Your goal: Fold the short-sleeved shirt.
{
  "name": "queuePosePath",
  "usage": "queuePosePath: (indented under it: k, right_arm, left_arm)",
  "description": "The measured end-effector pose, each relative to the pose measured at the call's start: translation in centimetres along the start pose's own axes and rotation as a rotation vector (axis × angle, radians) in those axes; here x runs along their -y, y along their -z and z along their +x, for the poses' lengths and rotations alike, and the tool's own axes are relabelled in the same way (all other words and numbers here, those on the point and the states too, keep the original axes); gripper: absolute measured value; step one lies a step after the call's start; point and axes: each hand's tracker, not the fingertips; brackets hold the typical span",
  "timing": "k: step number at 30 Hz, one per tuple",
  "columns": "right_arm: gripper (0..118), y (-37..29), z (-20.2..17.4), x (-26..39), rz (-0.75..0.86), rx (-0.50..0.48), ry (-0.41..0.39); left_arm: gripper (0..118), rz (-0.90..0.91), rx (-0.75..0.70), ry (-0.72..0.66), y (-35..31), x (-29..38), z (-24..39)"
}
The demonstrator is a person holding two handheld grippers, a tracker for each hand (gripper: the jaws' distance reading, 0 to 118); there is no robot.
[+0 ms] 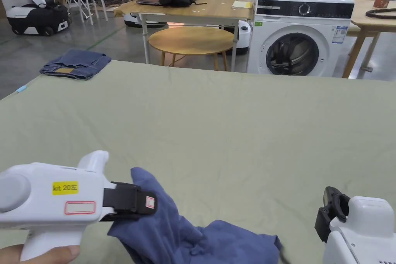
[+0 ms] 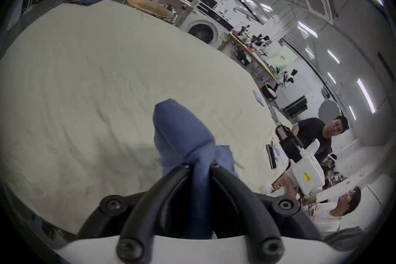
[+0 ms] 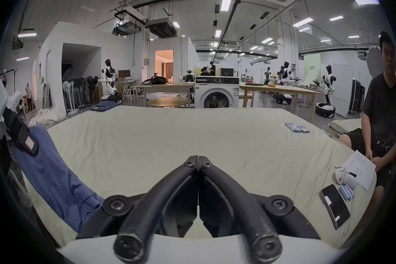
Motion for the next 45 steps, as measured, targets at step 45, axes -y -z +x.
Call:
queuePosePath:
  k: [45]
  right_arm:
    - [0, -1.1, 2.4, 0.5, -0.031, 0.052, 0.022]
  left_arm:
    - [4, -0.337, 0.217, -0.122, 21.7, 5.0, 5.1]
